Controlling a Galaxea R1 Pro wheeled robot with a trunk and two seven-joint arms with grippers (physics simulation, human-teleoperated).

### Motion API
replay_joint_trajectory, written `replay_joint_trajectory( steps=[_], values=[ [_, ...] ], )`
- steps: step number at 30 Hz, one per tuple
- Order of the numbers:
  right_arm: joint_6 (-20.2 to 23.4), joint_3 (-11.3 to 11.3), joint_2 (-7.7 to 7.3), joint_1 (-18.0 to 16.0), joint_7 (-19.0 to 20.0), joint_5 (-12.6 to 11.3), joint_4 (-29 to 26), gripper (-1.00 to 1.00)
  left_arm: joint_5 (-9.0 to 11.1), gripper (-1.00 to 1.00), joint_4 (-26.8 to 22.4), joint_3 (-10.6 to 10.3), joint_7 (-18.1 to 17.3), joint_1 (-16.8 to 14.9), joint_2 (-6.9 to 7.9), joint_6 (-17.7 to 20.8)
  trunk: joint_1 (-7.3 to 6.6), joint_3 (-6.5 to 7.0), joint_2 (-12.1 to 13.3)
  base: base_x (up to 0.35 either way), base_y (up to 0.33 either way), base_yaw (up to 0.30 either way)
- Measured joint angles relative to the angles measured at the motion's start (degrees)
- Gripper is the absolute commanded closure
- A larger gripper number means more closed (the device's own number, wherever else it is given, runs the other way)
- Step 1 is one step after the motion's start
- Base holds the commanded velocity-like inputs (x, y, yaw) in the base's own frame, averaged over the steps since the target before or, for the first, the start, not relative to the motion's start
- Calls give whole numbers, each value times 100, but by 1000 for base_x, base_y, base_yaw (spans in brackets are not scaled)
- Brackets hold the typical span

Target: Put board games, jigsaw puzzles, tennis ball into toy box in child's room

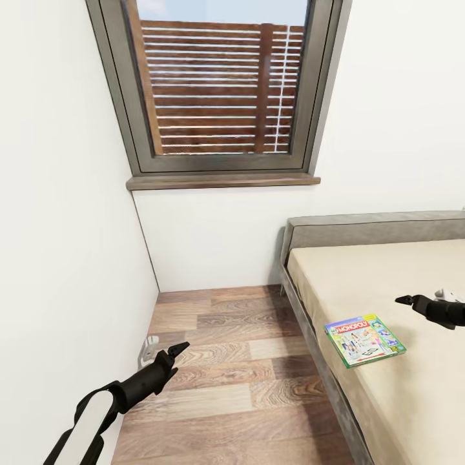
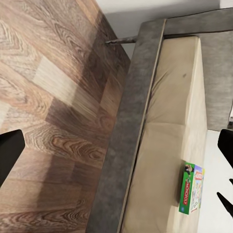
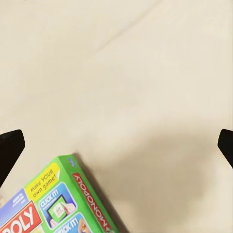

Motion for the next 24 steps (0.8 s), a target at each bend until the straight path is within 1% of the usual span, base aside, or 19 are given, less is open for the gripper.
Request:
replay_joint_trajectory(
  steps=[9, 14, 16, 17, 19, 20, 22, 23, 24],
  values=[
    [3, -3, -13, -2, -1, -3, -18, -100, -9, -100, -1, -6, -1, -32, -26, -9, 0, 0, 0, 0, 0, 0],
    [53, -3, -44, -5, -2, -9, -34, -100, -29, -100, 23, 14, 4, -156, -6, -15, 0, 0, 0, 0, 0, 0],
    [150, -1, -93, -5, -4, -16, -84, -100, -38, -100, 130, 27, 9, -320, 14, -18, 0, 0, 0, 0, 0, 0],
    [152, 0, -93, -5, -4, -17, -86, -100, -39, -100, 133, 27, 9, -323, 14, -18, 0, 0, 0, 0, 0, -5],
    [287, 7, -136, -2, -7, -29, -192, -100, -45, -100, 370, 31, 9, -518, 26, -19, 0, 1, 0, 0, 0, -21],
    [289, 8, -137, -2, -7, -29, -194, -100, -45, -100, 375, 31, 9, -521, 26, -19, 0, 1, 0, 0, 0, -50],
    [423, 15, -170, 4, -12, -43, -329, -100, -52, -100, 737, 27, 10, -774, 32, -20, 0, 3, 0, 0, 0, -85],
    [425, 15, -171, 4, -12, -41, -331, -100, -52, -100, 743, 26, 10, -779, 32, -20, 0, 4, 0, 0, 0, -120],
    [480, 16, -184, 7, -14, -44, -391, -100, -62, -100, 964, 22, 8, -926, 34, -21, 0, 5, 0, 0, 0, -150]
  ],
)
